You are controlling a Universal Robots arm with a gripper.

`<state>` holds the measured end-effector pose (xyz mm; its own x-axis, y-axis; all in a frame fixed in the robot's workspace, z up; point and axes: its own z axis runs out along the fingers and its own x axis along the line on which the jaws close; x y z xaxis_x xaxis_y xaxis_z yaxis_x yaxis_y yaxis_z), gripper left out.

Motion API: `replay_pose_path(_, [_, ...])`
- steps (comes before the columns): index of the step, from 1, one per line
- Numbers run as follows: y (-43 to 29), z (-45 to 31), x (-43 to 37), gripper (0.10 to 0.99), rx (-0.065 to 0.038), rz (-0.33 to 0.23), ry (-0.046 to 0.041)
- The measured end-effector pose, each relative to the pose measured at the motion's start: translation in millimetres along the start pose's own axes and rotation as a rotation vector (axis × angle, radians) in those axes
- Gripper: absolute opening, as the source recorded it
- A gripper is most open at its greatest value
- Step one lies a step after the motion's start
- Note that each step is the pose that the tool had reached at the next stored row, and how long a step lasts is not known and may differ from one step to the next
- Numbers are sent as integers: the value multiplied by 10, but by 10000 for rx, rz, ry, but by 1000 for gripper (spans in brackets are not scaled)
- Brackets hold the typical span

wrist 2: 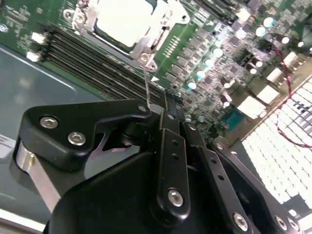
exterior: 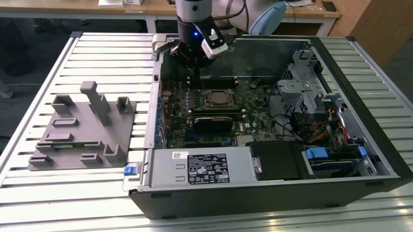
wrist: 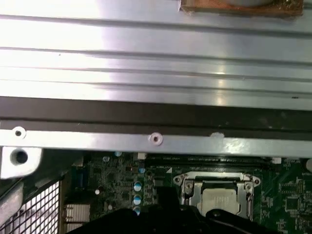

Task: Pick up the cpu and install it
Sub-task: 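Install the first cpu locking lever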

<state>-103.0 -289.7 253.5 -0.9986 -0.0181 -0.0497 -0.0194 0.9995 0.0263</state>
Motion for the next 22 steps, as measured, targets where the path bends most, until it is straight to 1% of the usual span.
replay_pose_path(7, [-2,14,-237,106,0,3,0])
replay_pose_path(9, [-3,21,-288,106,2,17,0])
replay_pose_path(15, [-5,72,-329,106,-23,219,-7])
replay_pose_path(17, [-6,86,-372,106,-20,235,1])
replay_pose_path(19, [-7,94,-431,106,-21,234,38])
replay_pose_path(22, [-8,103,-469,106,-22,236,79])
